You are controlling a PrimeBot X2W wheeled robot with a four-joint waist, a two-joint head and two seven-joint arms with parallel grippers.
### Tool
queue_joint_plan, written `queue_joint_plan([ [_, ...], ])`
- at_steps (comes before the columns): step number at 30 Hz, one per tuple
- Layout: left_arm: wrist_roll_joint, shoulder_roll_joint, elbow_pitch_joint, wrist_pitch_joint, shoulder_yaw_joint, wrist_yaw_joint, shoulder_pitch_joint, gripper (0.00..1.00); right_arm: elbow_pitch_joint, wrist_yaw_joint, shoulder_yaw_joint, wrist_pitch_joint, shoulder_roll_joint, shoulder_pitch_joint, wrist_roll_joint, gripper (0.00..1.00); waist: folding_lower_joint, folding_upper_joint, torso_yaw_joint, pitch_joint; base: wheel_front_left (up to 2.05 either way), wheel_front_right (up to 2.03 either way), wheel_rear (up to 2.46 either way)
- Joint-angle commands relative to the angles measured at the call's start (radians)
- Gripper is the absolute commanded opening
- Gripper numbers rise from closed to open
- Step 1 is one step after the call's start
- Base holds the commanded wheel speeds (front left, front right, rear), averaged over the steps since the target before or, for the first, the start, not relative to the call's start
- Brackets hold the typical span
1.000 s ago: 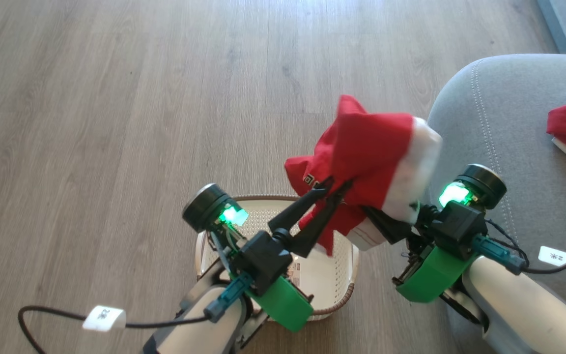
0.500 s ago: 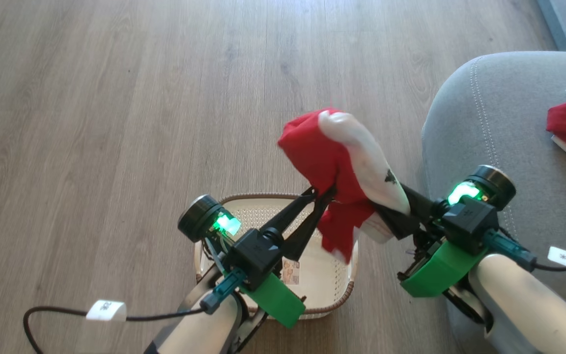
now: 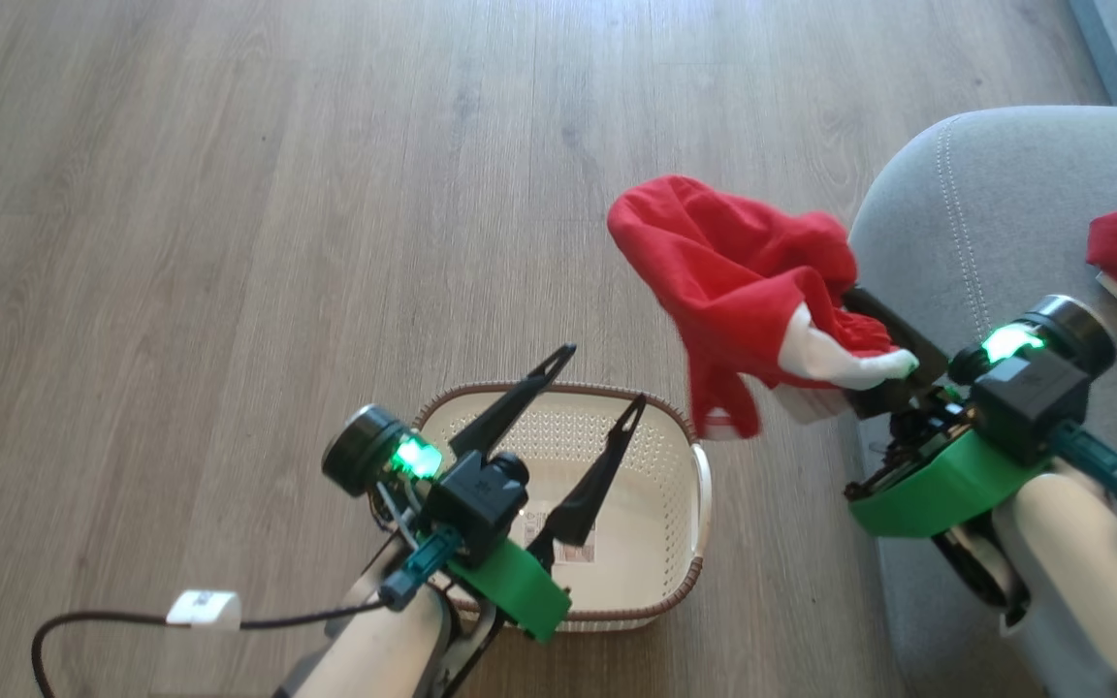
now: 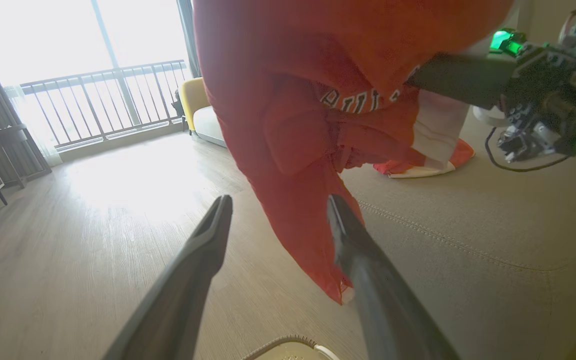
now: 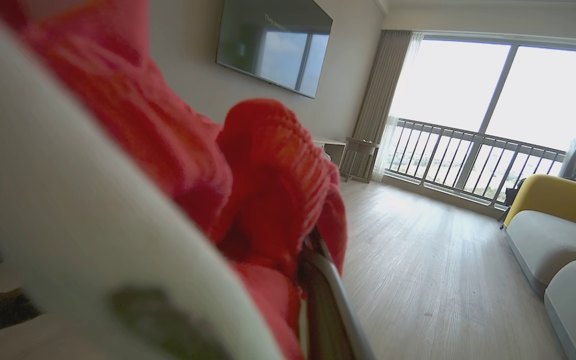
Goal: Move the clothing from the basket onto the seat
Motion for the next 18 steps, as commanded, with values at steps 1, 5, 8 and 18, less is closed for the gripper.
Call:
queue_joint_plan([
  [1,0.006,0.003,-0.025,0.002,0.044,0.0,-0.004,1.0,-0.04,0.0,-0.018,-0.007,0.004,-0.006,-0.01,0.0,0.0,0.0,-0.001,-0.001,0.0,0.0,0.0],
  [5,0.034,0.019,-0.012,0.002,0.031,-0.009,0.014,1.0,-0.05,0.0,-0.066,-0.007,0.011,0.008,-0.017,0.0,0.0,0.0,-0.002,-0.006,0.0,0.0,0.0],
  [8,0.028,0.019,0.0,0.002,0.018,-0.012,0.041,1.0,-0.057,0.0,-0.106,-0.007,0.015,0.023,-0.02,0.0,0.0,0.0,-0.005,-0.012,0.0,0.0,0.0],
  [18,0.016,0.014,0.034,0.002,0.009,-0.024,0.102,1.0,-0.077,0.0,-0.275,-0.007,0.039,0.103,-0.025,0.0,0.0,0.0,-0.022,-0.014,0.0,0.0,0.0],
])
